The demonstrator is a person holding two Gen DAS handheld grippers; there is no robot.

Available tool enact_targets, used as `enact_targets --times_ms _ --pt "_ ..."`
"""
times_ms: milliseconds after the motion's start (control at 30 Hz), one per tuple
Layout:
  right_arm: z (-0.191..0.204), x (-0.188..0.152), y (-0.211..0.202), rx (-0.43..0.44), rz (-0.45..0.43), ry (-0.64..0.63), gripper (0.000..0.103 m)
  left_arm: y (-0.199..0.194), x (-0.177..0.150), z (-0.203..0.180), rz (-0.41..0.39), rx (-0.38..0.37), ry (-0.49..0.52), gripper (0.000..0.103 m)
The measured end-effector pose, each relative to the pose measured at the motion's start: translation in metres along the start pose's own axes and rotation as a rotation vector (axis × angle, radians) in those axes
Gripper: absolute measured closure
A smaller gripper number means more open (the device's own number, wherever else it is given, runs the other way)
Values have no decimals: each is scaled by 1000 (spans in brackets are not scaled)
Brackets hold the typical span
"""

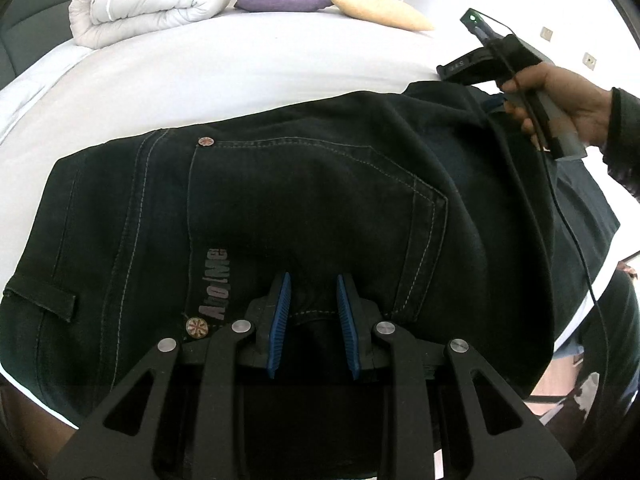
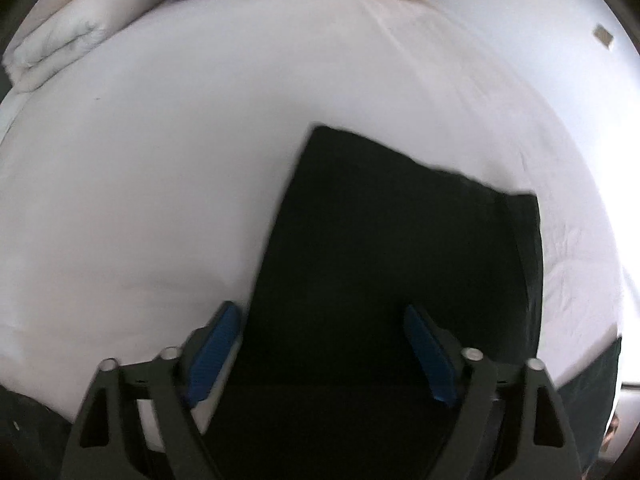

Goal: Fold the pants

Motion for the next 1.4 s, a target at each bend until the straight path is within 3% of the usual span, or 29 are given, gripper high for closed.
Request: enact_targets --times_ms 33,67,133,233,400,533,600,667,767,833,867,967,1033,1133,1400 --pt "2 1 -2 18 -4 -10 50 -2 -1 3 -1 0 0 80" --pt "3 1 -4 27 -7 -25 73 -3 -1 3 -1 2 1 80" --pt "-4 4 -10 57 -3 -22 97 -3 -1 4 0 6 5 80" --pt "-29 11 -39 133 -57 44 98 -3 0 3 2 12 -1 80" --pt "-119 1 -119 310 -215 203 99 -2 2 2 12 15 -7 80" --pt "-221 -50 -175 459 -349 403 99 -3 5 3 18 16 -18 80" --pt "-276 -99 -165 488 -310 538 98 -3 6 3 23 22 -26 80" --pt "-312 -137 -142 446 -247 596 95 -2 8 3 29 31 -30 80" --pt "-348 -189 -120 462 -180 745 80 -3 11 1 45 43 -32 80" --pt "-359 -207 -118 514 -183 854 43 -3 13 0 57 48 -40 80" --pt "-357 -215 -125 542 -214 878 33 -3 14 0 61 50 -47 80" --pt "-347 -208 -143 601 -287 848 32 -4 16 -2 74 63 -62 80" --pt "-341 -204 -137 606 -263 852 32 -4 17 -3 80 74 -65 79" --pt "-349 -211 -113 601 -172 986 34 -4 17 -7 86 82 -66 79" --pt "-367 -165 -94 667 -177 1057 35 -3 21 -8 99 85 -66 78"
Point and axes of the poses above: each gripper's, at about its wrist camera, not at the fingertips, and y roughly the way its jaws point, z to its left, x to its top, the point moved 8 cm from there along y, roughly the way its jaws point, and after that the axes turned 11 degrees about y, right-handed, at the moved point
